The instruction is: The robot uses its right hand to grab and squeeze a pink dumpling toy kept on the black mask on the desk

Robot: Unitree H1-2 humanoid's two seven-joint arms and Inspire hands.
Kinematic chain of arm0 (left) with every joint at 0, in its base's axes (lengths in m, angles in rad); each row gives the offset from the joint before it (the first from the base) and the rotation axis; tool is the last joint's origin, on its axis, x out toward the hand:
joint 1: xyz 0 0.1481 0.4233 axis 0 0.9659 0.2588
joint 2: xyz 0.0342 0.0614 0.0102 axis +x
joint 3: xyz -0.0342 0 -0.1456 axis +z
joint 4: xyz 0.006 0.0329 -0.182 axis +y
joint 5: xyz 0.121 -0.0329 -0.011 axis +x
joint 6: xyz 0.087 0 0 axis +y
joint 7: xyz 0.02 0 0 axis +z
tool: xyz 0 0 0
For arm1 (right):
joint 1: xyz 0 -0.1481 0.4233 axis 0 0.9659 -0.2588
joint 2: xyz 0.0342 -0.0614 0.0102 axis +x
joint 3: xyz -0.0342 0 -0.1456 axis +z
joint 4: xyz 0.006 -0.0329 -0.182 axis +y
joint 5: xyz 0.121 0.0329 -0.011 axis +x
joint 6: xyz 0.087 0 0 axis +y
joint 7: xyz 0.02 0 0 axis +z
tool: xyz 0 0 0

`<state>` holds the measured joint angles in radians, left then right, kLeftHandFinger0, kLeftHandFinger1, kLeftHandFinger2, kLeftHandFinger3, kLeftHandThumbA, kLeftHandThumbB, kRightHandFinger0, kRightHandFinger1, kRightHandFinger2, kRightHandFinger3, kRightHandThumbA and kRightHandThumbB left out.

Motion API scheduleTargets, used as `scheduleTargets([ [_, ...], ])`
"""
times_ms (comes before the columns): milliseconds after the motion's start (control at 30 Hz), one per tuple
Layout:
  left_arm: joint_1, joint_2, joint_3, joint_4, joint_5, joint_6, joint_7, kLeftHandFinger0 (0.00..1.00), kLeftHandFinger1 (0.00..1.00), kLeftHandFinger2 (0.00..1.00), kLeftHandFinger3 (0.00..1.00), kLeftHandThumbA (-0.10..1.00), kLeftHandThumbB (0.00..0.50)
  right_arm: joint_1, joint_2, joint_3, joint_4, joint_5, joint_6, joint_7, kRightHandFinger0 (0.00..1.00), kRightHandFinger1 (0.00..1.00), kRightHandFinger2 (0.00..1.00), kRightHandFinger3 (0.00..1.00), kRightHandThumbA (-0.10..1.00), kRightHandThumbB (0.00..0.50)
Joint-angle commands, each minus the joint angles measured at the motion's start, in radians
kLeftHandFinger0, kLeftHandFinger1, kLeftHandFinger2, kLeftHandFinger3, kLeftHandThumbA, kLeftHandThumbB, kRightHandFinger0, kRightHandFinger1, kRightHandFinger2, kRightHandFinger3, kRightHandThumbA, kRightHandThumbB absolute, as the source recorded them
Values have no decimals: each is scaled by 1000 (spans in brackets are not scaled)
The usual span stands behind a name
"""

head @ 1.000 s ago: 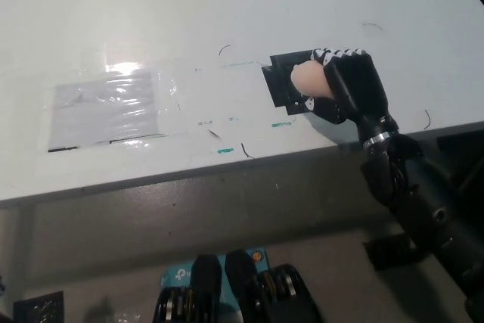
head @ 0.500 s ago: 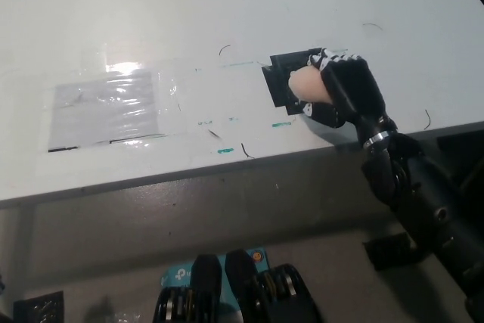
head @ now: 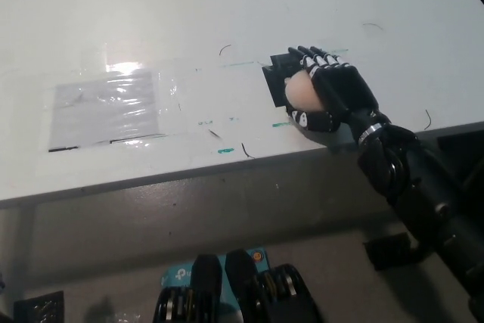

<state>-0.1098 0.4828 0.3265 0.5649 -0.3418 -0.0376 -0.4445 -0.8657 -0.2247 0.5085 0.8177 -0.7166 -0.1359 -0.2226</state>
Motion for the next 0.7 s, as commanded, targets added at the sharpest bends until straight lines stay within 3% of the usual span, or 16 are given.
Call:
scheduleTargets([
  [0,-16,36,8,-6,-13,-30,-12,0,27,111,92,988,500,-20,-22,2,-55,-44,68,26,1000,1000,1000,1000,880,500],
  [267,-13,31,10,-12,-14,-25,-5,0,15,109,114,993,500,-4,-23,-24,-103,-24,99,47,1000,1000,1000,1000,880,500],
  [367,-13,33,9,-11,-11,-27,-4,0,19,116,115,1000,500,3,-28,-30,-127,-26,107,50,1000,1000,1000,1000,929,500],
  [533,-15,34,7,-3,-6,-42,-7,0,24,134,132,1000,500,29,-41,-79,-201,24,63,60,1000,1000,1000,1000,886,500],
  [667,-10,32,8,-8,-5,-39,-2,0,21,124,128,1000,500,46,-53,-108,-278,35,86,103,1000,1000,1000,1000,879,500],
])
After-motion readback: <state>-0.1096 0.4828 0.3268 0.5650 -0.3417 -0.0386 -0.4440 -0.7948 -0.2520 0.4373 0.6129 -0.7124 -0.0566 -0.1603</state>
